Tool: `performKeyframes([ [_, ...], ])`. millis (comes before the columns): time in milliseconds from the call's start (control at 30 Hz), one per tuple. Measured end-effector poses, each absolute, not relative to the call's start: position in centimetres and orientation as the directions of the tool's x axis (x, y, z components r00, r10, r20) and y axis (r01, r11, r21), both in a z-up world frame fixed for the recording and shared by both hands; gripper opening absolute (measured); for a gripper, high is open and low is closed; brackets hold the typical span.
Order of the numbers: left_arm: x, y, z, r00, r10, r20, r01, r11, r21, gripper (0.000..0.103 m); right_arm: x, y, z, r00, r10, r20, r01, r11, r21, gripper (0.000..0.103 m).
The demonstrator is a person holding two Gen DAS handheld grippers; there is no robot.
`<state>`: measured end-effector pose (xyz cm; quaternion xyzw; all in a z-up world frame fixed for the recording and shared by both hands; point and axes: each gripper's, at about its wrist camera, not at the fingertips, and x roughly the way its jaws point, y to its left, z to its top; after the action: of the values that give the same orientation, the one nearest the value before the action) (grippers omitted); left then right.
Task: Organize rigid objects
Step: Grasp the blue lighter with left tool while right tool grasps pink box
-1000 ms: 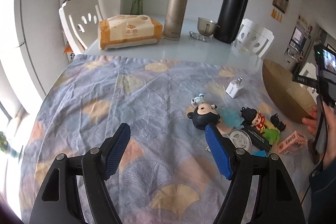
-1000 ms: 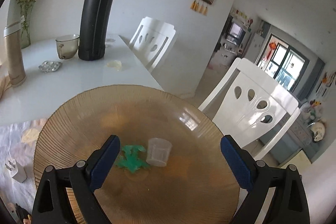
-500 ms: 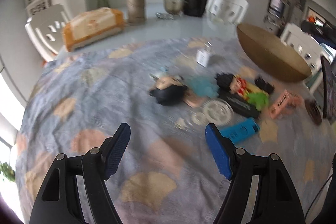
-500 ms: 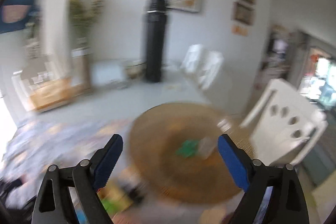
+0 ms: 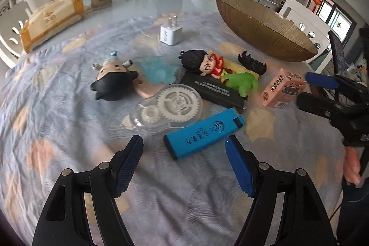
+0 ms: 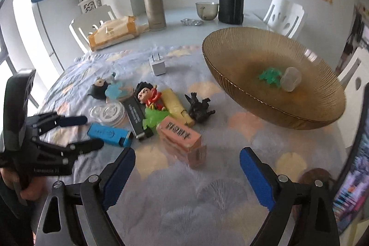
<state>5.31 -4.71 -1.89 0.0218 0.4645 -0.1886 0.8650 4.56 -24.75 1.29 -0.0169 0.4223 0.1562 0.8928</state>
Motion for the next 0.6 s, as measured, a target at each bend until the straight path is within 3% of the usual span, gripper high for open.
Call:
performKeyframes([
  [67, 5.2, -5.1, -1.9, 0.490, -0.321, -0.810, 0.364, 0.920, -0.144, 0.072, 4.7, -24.7, 1.1, 0.566, 0.286, -0.773, -0.310, 0.943, 0.123, 0.066],
  [133, 5.0, -5.6, -1.8, 0.484, -0.332, -0.810, 0.385, 0.912, -0.145, 0.072, 4.6, -24.4, 0.9, 0.557, 0.296, -0.776, -0.328, 0.937, 0.122, 0.059],
  [300, 3.6, -6.7, -1.6, 0.451, -0.378, -0.809, 0.446, 0.880, -0.163, 0.070, 2.9, -23.3, 1.3, 0.554, 0.329, -0.765, -0.406, 0.909, 0.097, 0.022],
  [433, 1.8, -7.7, -1.2, 0.381, -0.456, -0.804, 0.539, 0.816, -0.207, 0.070, 0.6, -22.5, 2.3, 0.567, 0.361, -0.741, -0.467, 0.881, 0.073, 0.016],
  [600, 2.1, -8.5, -0.4, 0.460, -0.356, -0.814, 0.508, 0.857, -0.088, 0.070, 0.9, -23.5, 1.6, 0.562, 0.295, -0.773, -0.390, 0.918, 0.067, 0.020],
])
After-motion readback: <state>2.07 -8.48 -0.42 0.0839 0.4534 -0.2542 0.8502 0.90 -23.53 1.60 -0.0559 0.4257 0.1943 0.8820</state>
